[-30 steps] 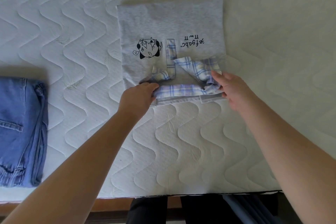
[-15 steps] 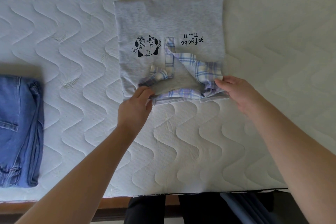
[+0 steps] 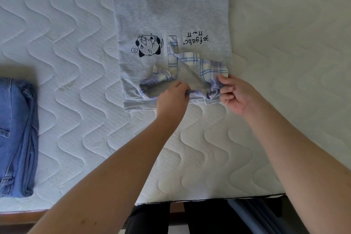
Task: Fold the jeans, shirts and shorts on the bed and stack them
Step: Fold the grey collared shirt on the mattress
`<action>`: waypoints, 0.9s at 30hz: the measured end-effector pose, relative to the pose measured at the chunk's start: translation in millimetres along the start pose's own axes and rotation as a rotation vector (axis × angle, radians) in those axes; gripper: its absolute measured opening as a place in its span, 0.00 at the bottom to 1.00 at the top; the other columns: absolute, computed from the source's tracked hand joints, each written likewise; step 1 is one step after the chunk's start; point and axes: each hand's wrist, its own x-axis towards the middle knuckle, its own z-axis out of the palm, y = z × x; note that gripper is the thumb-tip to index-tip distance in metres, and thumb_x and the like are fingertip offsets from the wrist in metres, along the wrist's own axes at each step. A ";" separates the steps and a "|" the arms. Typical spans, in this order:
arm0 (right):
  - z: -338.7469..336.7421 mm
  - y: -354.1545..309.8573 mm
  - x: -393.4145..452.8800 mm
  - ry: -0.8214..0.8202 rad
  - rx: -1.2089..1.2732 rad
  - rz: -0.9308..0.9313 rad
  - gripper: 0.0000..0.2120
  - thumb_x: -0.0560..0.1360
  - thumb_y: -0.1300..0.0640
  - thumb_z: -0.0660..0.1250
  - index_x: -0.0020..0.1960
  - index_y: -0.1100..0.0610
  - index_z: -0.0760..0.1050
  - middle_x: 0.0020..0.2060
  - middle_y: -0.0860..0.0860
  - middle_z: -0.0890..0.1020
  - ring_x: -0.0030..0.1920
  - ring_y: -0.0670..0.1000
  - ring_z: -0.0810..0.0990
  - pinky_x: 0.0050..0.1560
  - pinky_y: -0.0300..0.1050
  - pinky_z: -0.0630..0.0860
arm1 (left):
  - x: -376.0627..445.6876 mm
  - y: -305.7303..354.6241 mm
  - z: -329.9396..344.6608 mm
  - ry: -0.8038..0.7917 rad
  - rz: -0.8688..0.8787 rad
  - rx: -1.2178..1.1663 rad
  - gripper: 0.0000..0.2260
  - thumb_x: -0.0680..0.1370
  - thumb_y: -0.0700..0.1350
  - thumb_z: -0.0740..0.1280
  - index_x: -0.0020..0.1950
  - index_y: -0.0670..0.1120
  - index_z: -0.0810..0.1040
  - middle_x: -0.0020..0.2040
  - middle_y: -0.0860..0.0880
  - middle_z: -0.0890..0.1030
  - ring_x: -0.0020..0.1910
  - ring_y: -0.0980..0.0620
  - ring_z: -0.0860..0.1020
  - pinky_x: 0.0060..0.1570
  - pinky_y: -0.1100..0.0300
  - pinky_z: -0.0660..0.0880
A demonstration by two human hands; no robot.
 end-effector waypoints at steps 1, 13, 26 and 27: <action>0.3 -1.2 0.2 -0.028 0.007 -0.007 0.07 0.80 0.62 0.62 0.46 0.54 0.76 0.33 0.44 0.81 0.19 0.39 0.67 0.18 0.30 0.61 | -3.3 0.7 -0.5 0.079 0.024 -0.043 0.03 0.79 0.41 0.66 0.49 0.44 0.79 0.50 0.49 0.79 0.39 0.46 0.79 0.35 0.52 0.75; -7.8 15.3 -5.9 -0.010 -0.852 -0.304 0.08 0.76 0.54 0.71 0.54 0.47 0.83 0.35 0.43 0.84 0.30 0.42 0.77 0.32 0.31 0.72 | -64.0 -12.8 18.8 -0.210 0.182 0.146 0.20 0.81 0.46 0.62 0.74 0.49 0.70 0.73 0.51 0.71 0.66 0.47 0.74 0.64 0.51 0.68; 34.1 18.7 23.7 0.064 -1.082 -0.464 0.09 0.79 0.52 0.66 0.52 0.57 0.81 0.40 0.53 0.83 0.39 0.49 0.78 0.40 0.42 0.70 | 9.5 -47.3 -51.0 0.130 -0.336 0.031 0.22 0.78 0.55 0.67 0.69 0.50 0.72 0.68 0.47 0.72 0.67 0.44 0.68 0.66 0.47 0.64; 35.7 20.2 24.7 0.044 -1.176 -0.464 0.10 0.79 0.52 0.65 0.51 0.59 0.80 0.37 0.54 0.81 0.36 0.49 0.76 0.38 0.42 0.68 | 10.3 -51.9 -49.6 0.072 -0.325 0.030 0.20 0.77 0.54 0.69 0.67 0.50 0.74 0.66 0.47 0.73 0.65 0.44 0.70 0.64 0.48 0.65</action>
